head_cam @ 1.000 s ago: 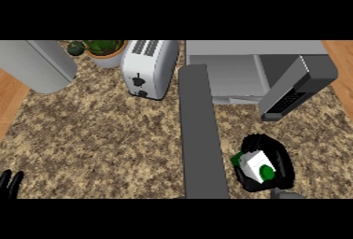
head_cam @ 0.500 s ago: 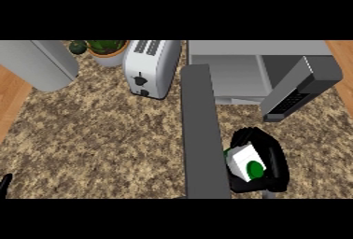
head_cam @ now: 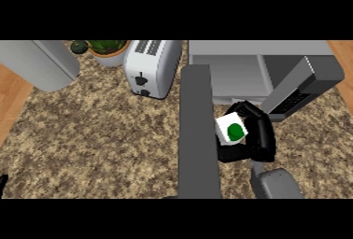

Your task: Pick up the milk, place it into the microwave and close the microwave

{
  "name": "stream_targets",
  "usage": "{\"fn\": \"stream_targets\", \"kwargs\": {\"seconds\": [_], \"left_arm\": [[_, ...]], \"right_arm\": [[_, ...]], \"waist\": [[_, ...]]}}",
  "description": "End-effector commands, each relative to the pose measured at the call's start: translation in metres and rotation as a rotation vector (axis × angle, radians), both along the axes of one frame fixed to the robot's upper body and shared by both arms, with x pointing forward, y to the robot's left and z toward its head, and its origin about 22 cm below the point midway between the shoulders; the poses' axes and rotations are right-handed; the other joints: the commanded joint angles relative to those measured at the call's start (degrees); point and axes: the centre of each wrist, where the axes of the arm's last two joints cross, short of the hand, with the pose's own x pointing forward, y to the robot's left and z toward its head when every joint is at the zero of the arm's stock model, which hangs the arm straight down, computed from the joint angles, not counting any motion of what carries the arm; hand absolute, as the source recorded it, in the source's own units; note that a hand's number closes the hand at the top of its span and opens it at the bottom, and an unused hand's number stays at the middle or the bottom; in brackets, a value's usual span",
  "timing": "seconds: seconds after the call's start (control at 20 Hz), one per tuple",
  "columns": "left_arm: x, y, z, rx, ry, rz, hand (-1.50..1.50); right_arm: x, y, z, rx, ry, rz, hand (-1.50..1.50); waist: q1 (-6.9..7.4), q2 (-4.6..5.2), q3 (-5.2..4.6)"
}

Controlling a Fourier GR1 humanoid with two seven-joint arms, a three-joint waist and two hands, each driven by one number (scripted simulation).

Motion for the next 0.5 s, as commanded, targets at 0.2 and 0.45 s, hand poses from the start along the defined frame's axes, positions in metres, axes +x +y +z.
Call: {"fn": "stream_targets", "kwargs": {"seconds": [0.2,0.45], "left_arm": [[0.003,0.004,-0.006,-0.007,0.028,-0.009,-1.5],[0.011,0.035,0.002,0.014,0.016,-0.011,-1.5]], "right_arm": [[0.059,0.017,-0.006,-0.038,0.097,-0.14,1.5],[0.081,-0.003,-0.033,-0.03,0.121,-0.174,1.5]], "waist": [[0.64,0.21,-0.22],[0.69,0.31,-0.2]]}}
